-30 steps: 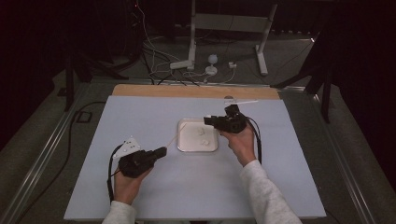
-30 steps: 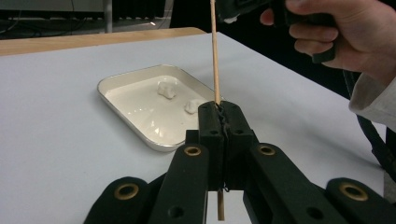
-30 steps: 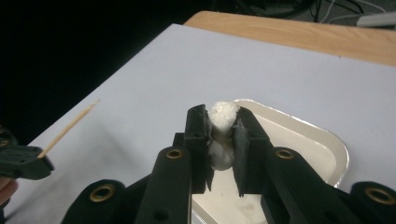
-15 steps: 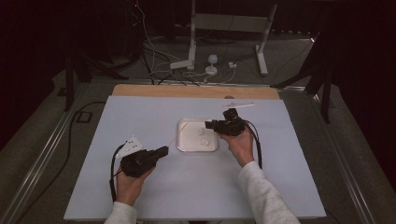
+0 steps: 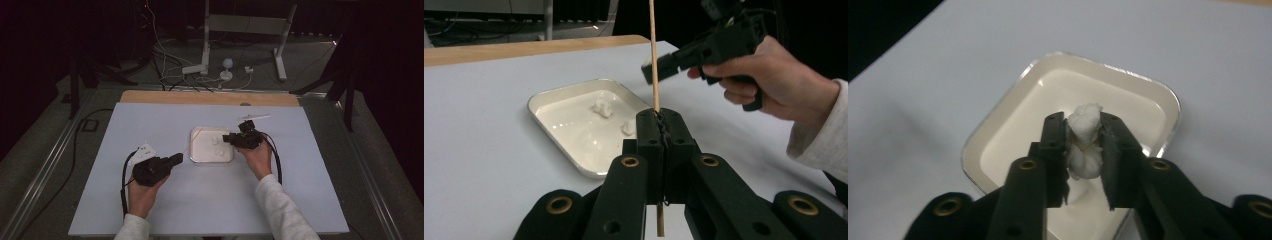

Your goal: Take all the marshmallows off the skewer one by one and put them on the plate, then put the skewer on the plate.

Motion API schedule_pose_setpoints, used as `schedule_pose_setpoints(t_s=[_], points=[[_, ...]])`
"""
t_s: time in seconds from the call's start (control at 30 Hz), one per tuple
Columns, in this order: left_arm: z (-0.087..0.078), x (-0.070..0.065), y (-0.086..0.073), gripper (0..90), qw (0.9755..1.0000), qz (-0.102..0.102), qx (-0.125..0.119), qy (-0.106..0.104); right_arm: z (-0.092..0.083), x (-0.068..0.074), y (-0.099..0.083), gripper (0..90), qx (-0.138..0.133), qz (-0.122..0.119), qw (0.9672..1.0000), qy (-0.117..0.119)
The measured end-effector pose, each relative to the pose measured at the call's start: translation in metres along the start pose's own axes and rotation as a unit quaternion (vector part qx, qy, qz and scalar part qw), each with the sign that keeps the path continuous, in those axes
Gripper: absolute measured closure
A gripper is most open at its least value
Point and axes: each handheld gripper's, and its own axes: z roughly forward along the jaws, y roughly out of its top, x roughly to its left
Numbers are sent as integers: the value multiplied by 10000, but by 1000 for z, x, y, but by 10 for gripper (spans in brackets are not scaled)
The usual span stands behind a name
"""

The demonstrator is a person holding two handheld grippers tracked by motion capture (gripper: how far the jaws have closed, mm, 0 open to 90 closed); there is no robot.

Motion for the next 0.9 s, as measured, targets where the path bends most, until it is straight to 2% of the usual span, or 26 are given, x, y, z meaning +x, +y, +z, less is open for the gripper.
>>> schedule_pose_setpoints(t_s=[0.07, 0.13, 0.23, 0.33, 0.4, 0.47, 0.6, 0.67, 0.77, 0.83, 0.9], points=[[3, -1, 2, 898, 10000, 2, 11, 13, 3, -3, -3, 619, 43, 33, 10000, -25], [5, -2, 4, 899, 10000, -8, 3, 36, 5, -5, -5, 484, 35, 78, 10000, -34], [7, -1, 6, 899, 9999, -58, -8, 111, 7, -6, -6, 365, 108, 116, 9998, 111], [10, 0, 9, 898, 9997, -148, -65, 206, 5, -5, -5, 302, 85, 199, 9986, 490], [12, 0, 11, 898, 9995, -169, -77, 240, 2, -2, -5, 280, 40, 170, 9973, 713], [15, 0, 14, 898, 9995, -181, -88, 252, -1, 3, -5, 214, -56, 21, 9972, 747], [21, -2, 19, 897, 9993, -227, -140, 276, -8, 14, -7, 163, -150, -188, 9951, 954], [24, -2, 22, 897, 9992, -233, -150, 290, -12, 19, -7, 123, -267, -308, 9945, 961], [31, -1, 26, 897, 9990, -267, -134, 322, -20, 28, -9, 14, -511, -432, 9945, 804], [36, -1, 28, 896, 9988, -280, -125, 377, -25, 33, -10, 0, -641, -552, 9939, 702], [39, -1, 29, 895, 9985, -328, -125, 425, -31, 35, -11, 0, -750, -589, 9928, 722]])
